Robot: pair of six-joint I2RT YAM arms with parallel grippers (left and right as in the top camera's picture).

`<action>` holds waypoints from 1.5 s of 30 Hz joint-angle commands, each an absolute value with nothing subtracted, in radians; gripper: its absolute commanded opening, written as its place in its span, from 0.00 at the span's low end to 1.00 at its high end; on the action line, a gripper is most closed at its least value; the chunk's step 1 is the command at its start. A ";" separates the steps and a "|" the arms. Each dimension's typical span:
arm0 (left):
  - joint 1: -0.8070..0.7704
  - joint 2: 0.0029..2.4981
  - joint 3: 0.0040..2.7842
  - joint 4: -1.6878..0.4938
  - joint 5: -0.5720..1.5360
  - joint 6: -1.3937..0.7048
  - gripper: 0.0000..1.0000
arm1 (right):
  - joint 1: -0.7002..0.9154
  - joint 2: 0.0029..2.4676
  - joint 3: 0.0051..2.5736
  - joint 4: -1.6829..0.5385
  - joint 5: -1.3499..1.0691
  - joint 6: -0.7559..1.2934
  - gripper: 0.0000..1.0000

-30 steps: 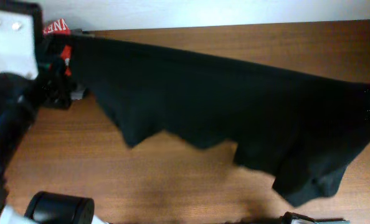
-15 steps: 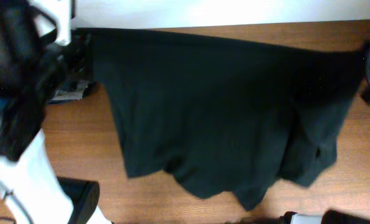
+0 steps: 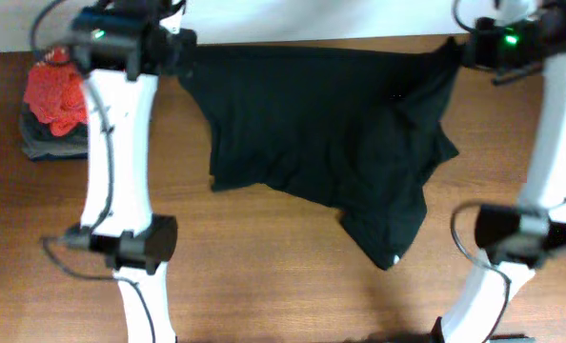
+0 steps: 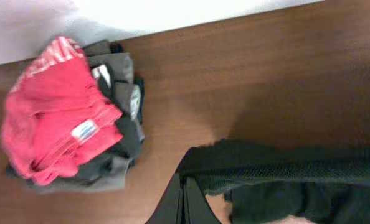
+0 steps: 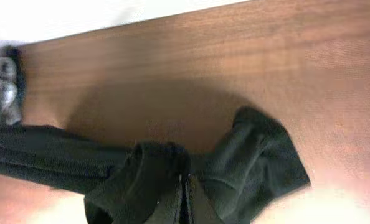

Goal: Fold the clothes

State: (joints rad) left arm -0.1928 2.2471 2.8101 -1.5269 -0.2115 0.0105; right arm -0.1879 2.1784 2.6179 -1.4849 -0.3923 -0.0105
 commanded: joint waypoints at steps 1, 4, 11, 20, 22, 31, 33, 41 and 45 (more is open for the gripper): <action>-0.165 2.347 2.807 -1.468 -0.292 -0.008 0.01 | -0.175 2.303 2.623 -1.423 -0.337 -0.025 0.04; -0.165 2.425 2.807 -1.416 -0.292 -0.008 0.01 | -0.163 2.394 2.623 -1.348 -0.336 -0.012 0.04; -0.164 2.535 2.807 -1.385 -0.292 -0.009 0.01 | -0.159 2.526 2.621 -1.248 -0.328 -0.010 0.04; -0.164 2.537 2.807 -1.372 -0.292 -0.009 0.01 | -0.157 2.530 2.614 -1.247 -0.277 -0.010 0.31; -0.165 2.537 2.807 -1.374 -0.292 -0.008 0.01 | -0.157 2.530 2.614 -1.252 -0.278 -0.008 0.32; -0.163 2.537 2.807 -1.372 -0.291 -0.009 0.01 | -0.080 2.529 2.615 -1.280 -0.345 -0.043 0.31; -0.163 2.537 2.807 -1.372 -0.288 -0.009 0.01 | -0.038 2.529 2.614 -1.299 -0.344 -0.049 0.31; -0.160 2.537 2.807 -1.377 -0.285 -0.008 0.01 | 0.135 2.529 2.585 -1.406 -0.301 -0.049 0.25; -0.158 2.537 2.807 -1.380 -0.284 -0.009 0.01 | 0.192 2.529 2.562 -1.453 -0.299 -0.050 0.24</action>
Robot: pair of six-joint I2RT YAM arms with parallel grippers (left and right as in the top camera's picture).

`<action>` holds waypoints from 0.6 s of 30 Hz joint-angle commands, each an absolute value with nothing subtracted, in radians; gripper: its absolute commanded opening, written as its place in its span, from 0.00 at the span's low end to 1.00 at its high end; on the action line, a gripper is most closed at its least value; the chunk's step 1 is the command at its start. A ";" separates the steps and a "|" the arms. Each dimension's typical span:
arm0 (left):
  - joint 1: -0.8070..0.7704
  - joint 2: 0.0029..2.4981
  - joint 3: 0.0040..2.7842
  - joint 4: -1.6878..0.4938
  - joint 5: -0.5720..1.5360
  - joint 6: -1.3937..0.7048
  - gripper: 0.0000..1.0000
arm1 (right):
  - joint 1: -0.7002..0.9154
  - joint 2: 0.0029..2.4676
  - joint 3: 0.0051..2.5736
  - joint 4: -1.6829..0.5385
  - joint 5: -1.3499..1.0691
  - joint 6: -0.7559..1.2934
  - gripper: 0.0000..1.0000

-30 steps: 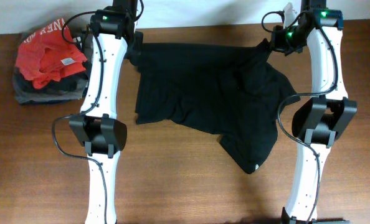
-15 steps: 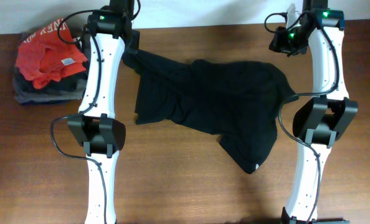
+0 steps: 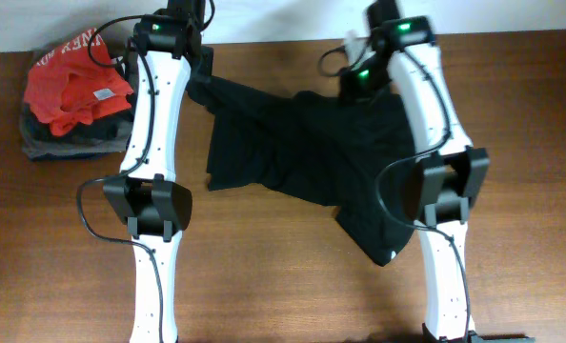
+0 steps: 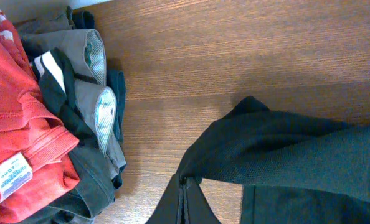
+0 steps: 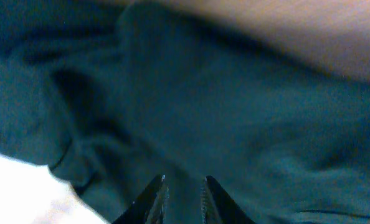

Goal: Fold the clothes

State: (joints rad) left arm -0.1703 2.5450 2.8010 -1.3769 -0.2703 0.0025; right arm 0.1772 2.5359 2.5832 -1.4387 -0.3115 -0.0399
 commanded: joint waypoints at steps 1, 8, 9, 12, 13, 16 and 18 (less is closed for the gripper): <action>-0.156 2.537 2.807 -1.383 -0.284 -0.009 0.01 | 0.206 2.529 2.548 -1.461 -0.299 -0.063 0.24; -0.156 2.537 2.807 -1.391 -0.270 -0.009 0.01 | 0.277 2.529 2.422 -1.388 -0.284 -0.201 0.33; -0.156 2.537 2.807 -1.391 -0.267 -0.009 0.01 | 0.283 2.529 2.407 -1.364 -0.263 -0.203 0.34; -0.156 2.537 2.807 -1.392 -0.266 -0.009 0.01 | 0.295 2.529 2.372 -1.309 -0.236 -0.207 0.37; -0.156 2.537 2.807 -1.392 -0.266 -0.009 0.01 | 0.298 2.529 2.363 -1.298 -0.234 -0.215 0.38; -0.156 2.537 2.807 -1.391 -0.266 -0.009 0.01 | 0.306 2.529 2.342 -1.266 -0.231 -0.232 0.42; -0.156 2.537 2.807 -1.391 -0.266 -0.009 0.01 | 0.308 2.529 2.329 -1.240 -0.223 -0.233 0.46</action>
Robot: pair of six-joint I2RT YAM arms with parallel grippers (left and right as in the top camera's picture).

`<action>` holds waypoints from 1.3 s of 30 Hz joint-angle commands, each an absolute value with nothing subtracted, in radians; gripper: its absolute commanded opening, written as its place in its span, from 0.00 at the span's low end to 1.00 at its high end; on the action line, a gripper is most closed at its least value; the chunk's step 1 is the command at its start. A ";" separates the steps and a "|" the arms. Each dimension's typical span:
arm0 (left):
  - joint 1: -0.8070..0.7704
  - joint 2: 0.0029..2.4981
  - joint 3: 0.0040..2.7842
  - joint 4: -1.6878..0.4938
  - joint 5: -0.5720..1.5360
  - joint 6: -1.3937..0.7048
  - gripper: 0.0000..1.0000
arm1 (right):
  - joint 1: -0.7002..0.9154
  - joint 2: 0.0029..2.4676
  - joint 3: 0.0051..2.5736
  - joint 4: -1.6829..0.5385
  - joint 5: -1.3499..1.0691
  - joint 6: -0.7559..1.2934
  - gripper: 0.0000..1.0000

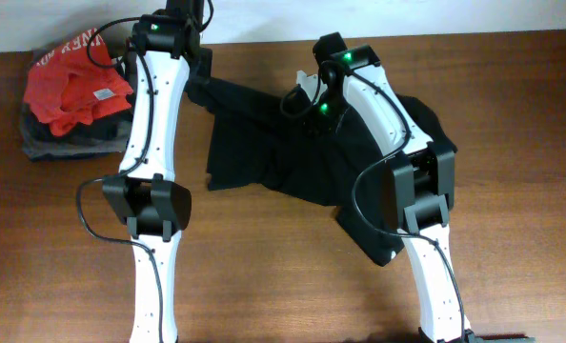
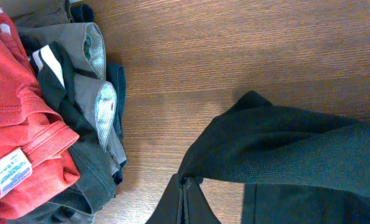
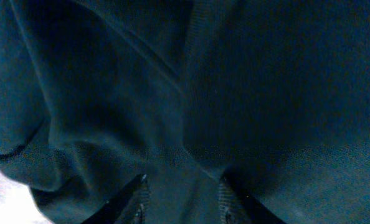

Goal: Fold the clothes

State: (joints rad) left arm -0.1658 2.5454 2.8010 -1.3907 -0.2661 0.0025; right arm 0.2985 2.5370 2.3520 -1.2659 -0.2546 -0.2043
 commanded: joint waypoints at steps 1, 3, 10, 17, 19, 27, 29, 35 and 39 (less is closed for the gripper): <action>-0.156 2.537 2.807 -1.392 -0.266 -0.009 0.01 | 0.308 2.529 2.320 -1.222 -0.223 -0.233 0.49; -0.156 2.537 2.807 -1.392 -0.266 -0.009 0.01 | 0.307 2.529 2.304 -1.185 -0.212 -0.232 0.52; -0.156 2.537 2.807 -1.392 -0.266 -0.008 0.01 | 0.308 2.529 2.294 -1.103 -0.163 -0.232 0.64; -0.156 2.537 2.807 -1.392 -0.266 -0.008 0.01 | 0.307 2.529 2.294 -1.093 -0.158 -0.231 0.56; -0.156 2.537 2.807 -1.392 -0.266 -0.008 0.01 | 0.307 2.529 2.294 -1.092 -0.144 -0.231 0.47; -0.156 2.537 2.807 -1.393 -0.266 -0.008 0.01 | 0.301 2.529 2.294 -1.076 -0.145 -0.225 0.04; -0.156 2.537 2.807 -1.396 -0.266 -0.008 0.01 | 0.287 2.525 2.302 -1.073 -0.145 -0.183 0.04; -0.156 2.537 2.807 -1.398 -0.266 -0.008 0.01 | 0.241 2.487 2.365 -1.119 -0.174 -0.148 0.04; -0.156 2.537 2.807 -1.399 -0.266 -0.008 0.01 | 0.202 2.433 2.426 -1.185 -0.184 -0.118 0.04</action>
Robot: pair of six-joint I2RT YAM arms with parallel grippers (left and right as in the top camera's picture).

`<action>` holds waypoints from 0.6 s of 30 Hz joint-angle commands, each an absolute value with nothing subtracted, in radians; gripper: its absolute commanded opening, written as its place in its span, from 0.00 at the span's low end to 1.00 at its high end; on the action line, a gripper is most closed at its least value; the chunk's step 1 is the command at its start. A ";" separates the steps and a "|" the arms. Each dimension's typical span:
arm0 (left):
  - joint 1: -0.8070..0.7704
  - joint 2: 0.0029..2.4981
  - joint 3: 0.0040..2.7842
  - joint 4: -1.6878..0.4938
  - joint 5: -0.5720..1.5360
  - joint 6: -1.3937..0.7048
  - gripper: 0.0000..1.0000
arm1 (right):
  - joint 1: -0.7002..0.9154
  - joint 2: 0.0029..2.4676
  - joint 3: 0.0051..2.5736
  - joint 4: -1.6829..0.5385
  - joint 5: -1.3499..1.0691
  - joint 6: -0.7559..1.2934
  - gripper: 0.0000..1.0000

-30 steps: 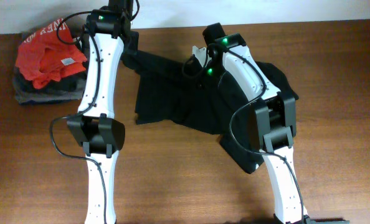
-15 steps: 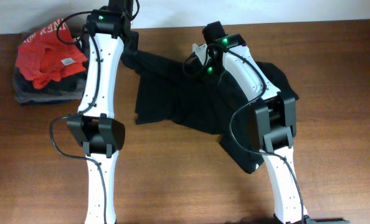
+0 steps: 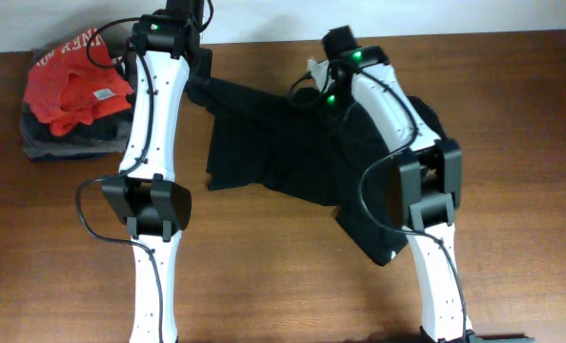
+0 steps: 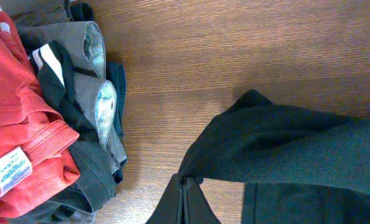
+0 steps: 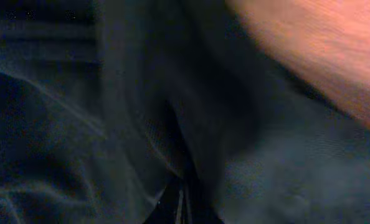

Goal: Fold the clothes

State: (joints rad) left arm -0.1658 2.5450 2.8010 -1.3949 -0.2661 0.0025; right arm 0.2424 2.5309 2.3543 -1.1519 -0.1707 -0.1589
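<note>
A black garment (image 3: 283, 157) lies crumpled across the middle of the brown table (image 3: 521, 143). My left gripper (image 3: 196, 81) is at its far left corner, shut on that corner (image 4: 184, 182), which sits just above the wood. The cloth (image 4: 297, 155) trails away to the right of it. My right gripper (image 3: 323, 100) is down on the garment's far middle part. In the right wrist view the right gripper (image 5: 184, 186) is shut, pinching a raised fold of the dark cloth (image 5: 79, 124).
A pile of other clothes (image 3: 69, 95) sits at the table's far left, a red piece on top of grey ones (image 4: 35, 124), close beside my left gripper. Bare wood (image 3: 264, 276) runs along the front and the right side.
My right gripper was open and pressed onto the black cloth. It is now shut on a fold, slightly farther back and to the right. The left gripper has not moved.
First both grippers held the garment's far corners, stretched wide along the back edge. Then the left gripper held its corner low beside the pile while the right, open, had let go and was over the garment's middle. It stayed open on the cloth, and is now shut on a fold.
</note>
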 commanded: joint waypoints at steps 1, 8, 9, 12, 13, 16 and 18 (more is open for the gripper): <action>-0.156 2.537 2.807 -1.400 -0.266 -0.008 0.01 | 0.191 2.417 2.447 -1.207 -0.188 -0.118 0.04; -0.153 2.535 2.813 -1.399 -0.272 -0.007 0.01 | 0.104 2.312 2.564 -1.338 -0.191 -0.110 0.04; -0.151 2.533 2.819 -1.401 -0.280 -0.007 0.01 | 0.088 2.296 2.577 -1.354 -0.191 -0.103 0.04; -0.141 2.518 2.838 -1.407 -0.284 -0.008 0.01 | 0.043 2.249 2.593 -1.378 -0.191 -0.087 0.04; -0.138 2.507 2.846 -1.410 -0.284 -0.008 0.01 | 0.029 2.232 2.593 -1.382 -0.191 -0.080 0.04; -0.134 2.469 2.872 -1.411 -0.285 -0.008 0.01 | -0.019 2.180 2.593 -1.395 -0.203 -0.068 0.04; -0.134 2.436 2.885 -1.411 -0.284 -0.008 0.01 | -0.044 2.151 2.593 -1.402 -0.210 -0.065 0.04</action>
